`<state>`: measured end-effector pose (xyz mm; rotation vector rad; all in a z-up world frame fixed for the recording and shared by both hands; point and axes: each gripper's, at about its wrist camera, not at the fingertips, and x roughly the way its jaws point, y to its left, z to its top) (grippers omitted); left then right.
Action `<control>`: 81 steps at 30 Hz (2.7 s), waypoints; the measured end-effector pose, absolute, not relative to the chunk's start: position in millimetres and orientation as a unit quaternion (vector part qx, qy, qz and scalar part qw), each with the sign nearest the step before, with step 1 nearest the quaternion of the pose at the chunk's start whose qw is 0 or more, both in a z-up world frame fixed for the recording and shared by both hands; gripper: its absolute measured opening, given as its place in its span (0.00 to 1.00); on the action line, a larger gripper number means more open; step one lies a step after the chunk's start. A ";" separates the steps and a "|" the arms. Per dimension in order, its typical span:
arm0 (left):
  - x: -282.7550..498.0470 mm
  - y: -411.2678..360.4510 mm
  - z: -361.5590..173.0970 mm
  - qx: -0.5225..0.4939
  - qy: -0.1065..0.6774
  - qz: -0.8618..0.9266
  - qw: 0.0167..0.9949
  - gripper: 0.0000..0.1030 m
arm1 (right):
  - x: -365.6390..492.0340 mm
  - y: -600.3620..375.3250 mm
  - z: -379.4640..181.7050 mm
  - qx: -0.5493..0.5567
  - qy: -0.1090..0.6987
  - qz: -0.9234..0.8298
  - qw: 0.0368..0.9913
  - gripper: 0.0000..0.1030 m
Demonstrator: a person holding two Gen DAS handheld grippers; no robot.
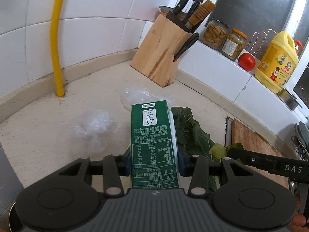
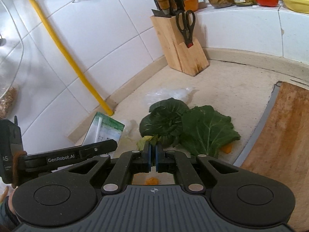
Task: Collect trash
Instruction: 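Carry the carton and leaf piece toward the trash bin with both grippers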
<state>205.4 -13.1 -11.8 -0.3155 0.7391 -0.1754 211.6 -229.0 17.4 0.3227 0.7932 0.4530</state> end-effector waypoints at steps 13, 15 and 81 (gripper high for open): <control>183.8 0.9 -8.7 -0.155 0.354 -0.073 0.920 0.36 | 203.1 -207.4 18.8 0.146 0.382 0.232 0.882 0.06; 181.2 2.1 -8.2 -0.155 0.352 -0.072 0.920 0.36 | 201.6 -204.8 19.2 0.145 0.382 0.234 0.882 0.06; 30.0 202.5 -45.7 -0.238 0.339 0.126 0.901 0.37 | 157.5 68.2 -13.7 0.036 0.452 0.421 0.786 0.07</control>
